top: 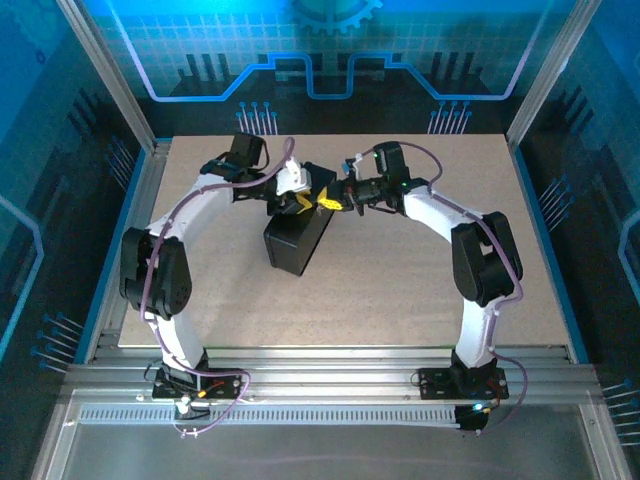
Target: Unlock the padlock with the key
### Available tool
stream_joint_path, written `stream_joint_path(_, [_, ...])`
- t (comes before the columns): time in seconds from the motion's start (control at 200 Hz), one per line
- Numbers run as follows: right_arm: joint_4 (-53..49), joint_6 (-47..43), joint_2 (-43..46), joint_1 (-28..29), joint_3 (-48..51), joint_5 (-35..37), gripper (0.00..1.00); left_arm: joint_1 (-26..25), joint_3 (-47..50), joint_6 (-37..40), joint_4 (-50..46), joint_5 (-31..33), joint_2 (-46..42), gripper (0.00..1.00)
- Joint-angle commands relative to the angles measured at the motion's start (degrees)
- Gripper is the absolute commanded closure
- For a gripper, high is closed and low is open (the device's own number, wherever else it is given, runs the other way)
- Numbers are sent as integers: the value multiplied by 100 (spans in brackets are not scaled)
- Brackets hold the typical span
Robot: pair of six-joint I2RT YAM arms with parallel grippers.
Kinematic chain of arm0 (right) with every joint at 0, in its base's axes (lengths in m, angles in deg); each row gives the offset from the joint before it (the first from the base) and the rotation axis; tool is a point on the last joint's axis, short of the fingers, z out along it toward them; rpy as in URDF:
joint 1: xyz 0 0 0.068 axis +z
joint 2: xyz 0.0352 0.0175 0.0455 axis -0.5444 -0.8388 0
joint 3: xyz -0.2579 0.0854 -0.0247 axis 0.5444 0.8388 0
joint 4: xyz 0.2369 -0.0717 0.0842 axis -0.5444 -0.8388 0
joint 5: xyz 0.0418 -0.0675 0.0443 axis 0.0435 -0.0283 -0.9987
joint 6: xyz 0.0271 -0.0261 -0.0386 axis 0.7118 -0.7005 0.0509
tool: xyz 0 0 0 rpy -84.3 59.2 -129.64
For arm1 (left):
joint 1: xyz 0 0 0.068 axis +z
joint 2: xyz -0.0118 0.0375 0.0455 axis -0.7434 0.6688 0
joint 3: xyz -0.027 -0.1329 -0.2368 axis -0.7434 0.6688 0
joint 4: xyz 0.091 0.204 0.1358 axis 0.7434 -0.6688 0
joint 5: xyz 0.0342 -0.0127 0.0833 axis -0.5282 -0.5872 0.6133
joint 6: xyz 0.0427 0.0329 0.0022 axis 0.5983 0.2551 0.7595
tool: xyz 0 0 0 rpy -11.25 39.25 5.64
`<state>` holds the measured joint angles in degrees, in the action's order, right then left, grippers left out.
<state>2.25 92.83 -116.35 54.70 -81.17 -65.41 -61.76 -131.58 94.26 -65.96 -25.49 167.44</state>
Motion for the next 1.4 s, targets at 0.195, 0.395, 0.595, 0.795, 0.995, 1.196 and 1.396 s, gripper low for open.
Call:
stream_joint_path(0.195, [-107,-276,62,808,-436,-165,98,-409,148,-136,-242,-525,296,75])
stream_joint_path(0.395, [-526,-682,446,268,141,22,85,-319,209,-136,-276,-360,258,76])
stream_joint_path(0.595, [-1604,-1649,797,-242,43,214,68,-208,287,-178,-253,-282,217,76])
stream_joint_path(0.795, [-2324,-2414,903,-549,-33,421,63,-182,298,-224,-238,-256,223,77])
stream_joint_path(0.995, [-2960,-3744,1067,-470,-378,728,65,-165,286,-241,-242,-217,212,77])
stream_joint_path(1.196, [-3372,-6214,1339,192,-500,2059,62,-164,202,-205,-383,-256,260,77])
stream_joint_path(1.396, [-2257,-7661,1677,284,393,2976,61,-140,113,-131,-583,-300,312,78])
